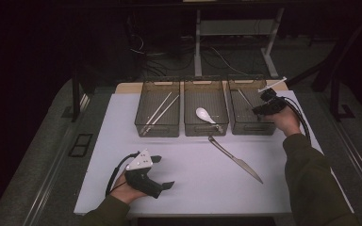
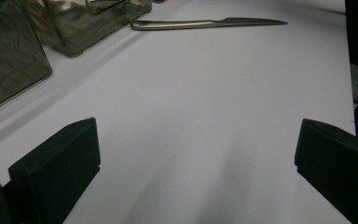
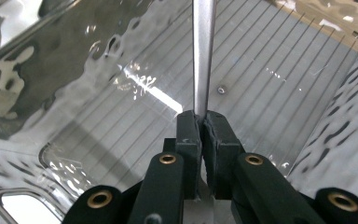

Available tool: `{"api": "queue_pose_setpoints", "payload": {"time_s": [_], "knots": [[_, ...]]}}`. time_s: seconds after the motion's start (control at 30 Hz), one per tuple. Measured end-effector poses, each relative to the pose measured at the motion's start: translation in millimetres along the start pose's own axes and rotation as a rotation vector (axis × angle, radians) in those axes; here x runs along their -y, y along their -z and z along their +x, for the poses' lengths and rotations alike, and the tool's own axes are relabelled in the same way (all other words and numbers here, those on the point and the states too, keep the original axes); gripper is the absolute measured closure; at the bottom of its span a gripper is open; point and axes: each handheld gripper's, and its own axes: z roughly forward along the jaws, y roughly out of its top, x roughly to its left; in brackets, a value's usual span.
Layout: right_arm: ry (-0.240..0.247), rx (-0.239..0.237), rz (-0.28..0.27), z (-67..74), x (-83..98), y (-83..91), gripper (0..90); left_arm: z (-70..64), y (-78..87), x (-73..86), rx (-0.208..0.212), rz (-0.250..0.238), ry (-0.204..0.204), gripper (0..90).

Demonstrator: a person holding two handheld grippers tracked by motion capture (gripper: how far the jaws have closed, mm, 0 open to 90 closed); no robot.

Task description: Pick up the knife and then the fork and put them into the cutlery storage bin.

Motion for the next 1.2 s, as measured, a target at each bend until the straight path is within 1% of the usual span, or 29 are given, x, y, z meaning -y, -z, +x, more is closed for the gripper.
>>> {"api": "queue_pose_setpoints", "payload": {"time_s": [0.17,0.27,0.33,0.43,0.53,0.63,0.67,0.73,0.8,0.87,0.93,1.07,1.13,1.2], "knots": [[0.033,0.008,0.050,3.3,-1.7,-2.7,84.2,-0.2,-0.1,0.0,0.000,-0.001,0.000,0.0],[0.034,0.008,0.060,4.7,-2.0,-3.3,82.8,-0.3,-0.2,0.0,0.000,-0.001,0.000,0.0],[0.016,-0.006,0.040,4.2,-2.1,-2.2,79.5,-0.4,-0.3,0.0,0.000,-0.001,0.000,0.0],[0.008,-0.006,0.027,4.3,-2.7,0.4,77.0,-0.5,-0.5,0.0,0.000,-0.004,0.001,0.0],[-0.002,-0.014,-0.002,3.4,-3.3,5.2,73.0,-0.6,-0.5,0.0,-0.001,-0.004,0.001,0.0],[-0.034,-0.023,-0.035,2.3,-3.2,12.3,66.2,-0.6,-0.4,-0.2,-0.001,-0.001,-0.002,0.0],[-0.047,-0.033,-0.047,1.8,-3.0,15.5,63.8,-0.8,-0.4,-0.3,-0.001,-0.001,-0.002,0.0],[-0.077,-0.038,-0.083,0.8,-1.8,23.3,58.3,-1.3,-0.3,-0.7,-0.001,-0.002,-0.004,0.0],[-0.112,-0.055,-0.119,0.1,-0.3,31.6,53.4,-1.5,-0.5,-1.0,0.000,0.000,-0.008,0.0],[-0.114,-0.059,-0.141,1.9,1.3,39.6,50.2,-2.0,-0.7,-1.0,0.000,0.003,-0.010,0.0],[-0.115,-0.072,-0.163,4.1,3.8,46.6,47.8,-2.0,-0.7,-1.1,-0.002,0.002,-0.009,0.0],[-0.102,-0.088,-0.192,10.3,10.9,58.7,45.8,-2.2,-0.5,-1.4,-0.002,-0.001,-0.007,0.0],[-0.106,-0.111,-0.212,13.9,15.2,64.7,45.2,-2.4,-0.7,-1.4,-0.001,0.002,-0.009,0.0],[-0.098,-0.129,-0.227,17.0,19.5,70.2,44.3,-2.6,-1.1,-1.4,-0.001,-0.001,-0.008,0.0]]}}
